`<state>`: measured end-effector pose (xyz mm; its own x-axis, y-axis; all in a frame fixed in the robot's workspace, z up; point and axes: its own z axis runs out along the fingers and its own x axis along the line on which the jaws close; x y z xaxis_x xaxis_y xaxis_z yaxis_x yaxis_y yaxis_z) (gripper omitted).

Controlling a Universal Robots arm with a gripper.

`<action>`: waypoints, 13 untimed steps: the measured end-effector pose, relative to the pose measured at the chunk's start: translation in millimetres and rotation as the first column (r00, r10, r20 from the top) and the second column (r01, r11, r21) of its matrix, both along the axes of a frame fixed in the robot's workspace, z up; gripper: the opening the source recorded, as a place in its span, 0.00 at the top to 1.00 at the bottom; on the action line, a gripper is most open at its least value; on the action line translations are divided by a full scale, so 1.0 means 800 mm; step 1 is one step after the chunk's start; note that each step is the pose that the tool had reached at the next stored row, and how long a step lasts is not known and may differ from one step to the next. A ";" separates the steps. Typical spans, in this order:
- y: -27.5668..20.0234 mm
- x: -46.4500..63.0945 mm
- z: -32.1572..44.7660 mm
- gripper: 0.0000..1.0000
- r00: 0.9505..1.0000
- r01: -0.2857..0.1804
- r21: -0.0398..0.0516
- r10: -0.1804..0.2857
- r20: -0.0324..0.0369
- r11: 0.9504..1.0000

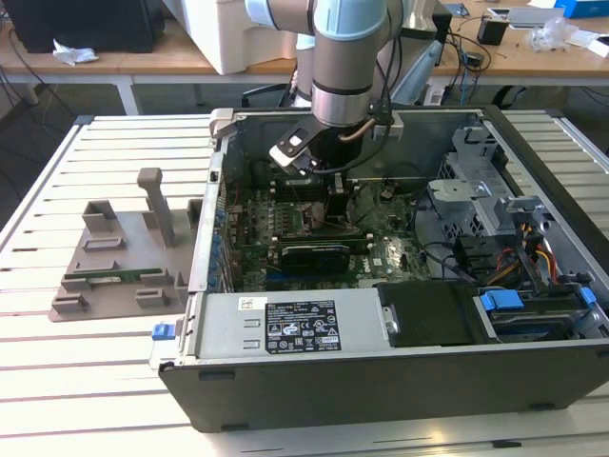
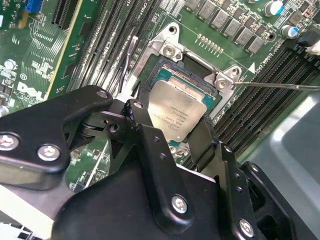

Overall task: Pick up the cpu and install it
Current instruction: 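Place the cpu into insertion slot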

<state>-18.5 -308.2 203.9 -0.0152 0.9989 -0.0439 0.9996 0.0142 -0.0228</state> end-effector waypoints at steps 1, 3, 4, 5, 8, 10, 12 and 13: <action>0.0000 0.000 -0.0010 0.45 1.000 0.000 0.000 0.000 0.000 1.000; -0.0001 0.000 -0.0022 0.45 1.000 0.000 0.000 0.000 0.000 1.000; -0.0004 0.000 -0.0029 0.45 1.000 0.000 0.000 0.000 0.000 1.000; -0.0006 -0.001 -0.0037 0.45 1.000 0.000 0.000 0.000 0.000 1.000; -0.0007 -0.001 -0.0051 0.45 1.000 0.000 0.000 0.000 0.000 1.000; -0.0008 -0.001 -0.0068 0.45 1.000 0.000 0.000 0.000 0.000 1.000; -0.0009 -0.001 -0.0079 0.45 1.000 0.000 0.000 0.000 0.000 1.000; -0.0009 -0.001 -0.0081 0.45 1.000 0.000 0.000 0.000 0.000 1.000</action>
